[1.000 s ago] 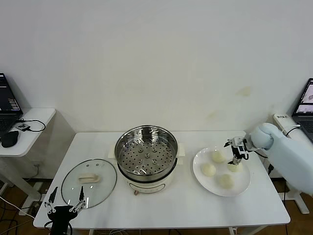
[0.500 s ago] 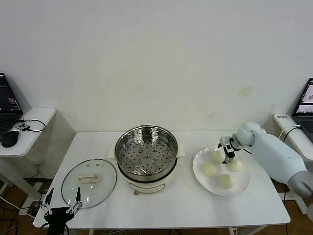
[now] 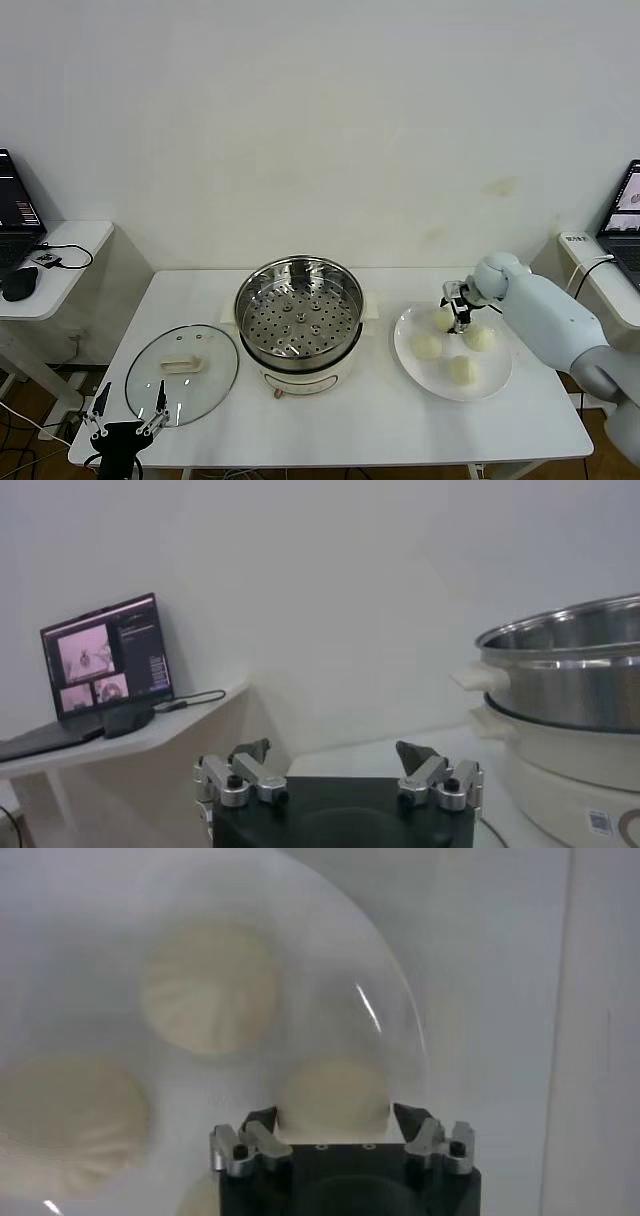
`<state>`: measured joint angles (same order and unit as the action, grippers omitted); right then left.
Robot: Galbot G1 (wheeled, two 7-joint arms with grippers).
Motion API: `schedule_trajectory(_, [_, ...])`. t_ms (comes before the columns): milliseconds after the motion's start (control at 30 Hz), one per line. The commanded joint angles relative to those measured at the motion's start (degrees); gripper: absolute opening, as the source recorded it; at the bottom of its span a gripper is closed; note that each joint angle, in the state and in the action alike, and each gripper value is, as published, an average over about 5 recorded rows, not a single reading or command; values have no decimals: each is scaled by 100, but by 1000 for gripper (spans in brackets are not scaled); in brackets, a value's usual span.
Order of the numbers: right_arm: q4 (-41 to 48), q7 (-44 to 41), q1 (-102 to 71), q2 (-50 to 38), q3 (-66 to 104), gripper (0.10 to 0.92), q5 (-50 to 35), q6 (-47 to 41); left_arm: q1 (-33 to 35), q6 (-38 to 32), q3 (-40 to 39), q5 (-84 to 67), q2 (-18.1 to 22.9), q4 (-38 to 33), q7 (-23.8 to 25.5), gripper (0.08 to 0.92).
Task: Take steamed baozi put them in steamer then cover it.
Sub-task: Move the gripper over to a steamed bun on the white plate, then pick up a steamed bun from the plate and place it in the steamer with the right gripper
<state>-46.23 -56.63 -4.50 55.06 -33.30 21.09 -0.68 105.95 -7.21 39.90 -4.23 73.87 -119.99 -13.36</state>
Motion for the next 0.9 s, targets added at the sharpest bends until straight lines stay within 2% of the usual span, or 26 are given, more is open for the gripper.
schedule_trajectory(33, [110,4,28,80,-6,617,47,17,8,-3,8,0,3,-14,-6,823])
schedule_trajectory(333, [-587,-220,330,-390,-218,616,-425,-85,35,-5,35,-117,-38,-12,3,823])
schedule_trajectory(633, [-2156,-426,1980,-1272,-1530,626,-1939,-355,-41,-65,-63,-571,-134,90,121,823])
schedule_trajectory(900, [-2345,-384,3718,-741,-2724,628,-3023,-310,-139,-137,-119,-637,-167,145,117,823])
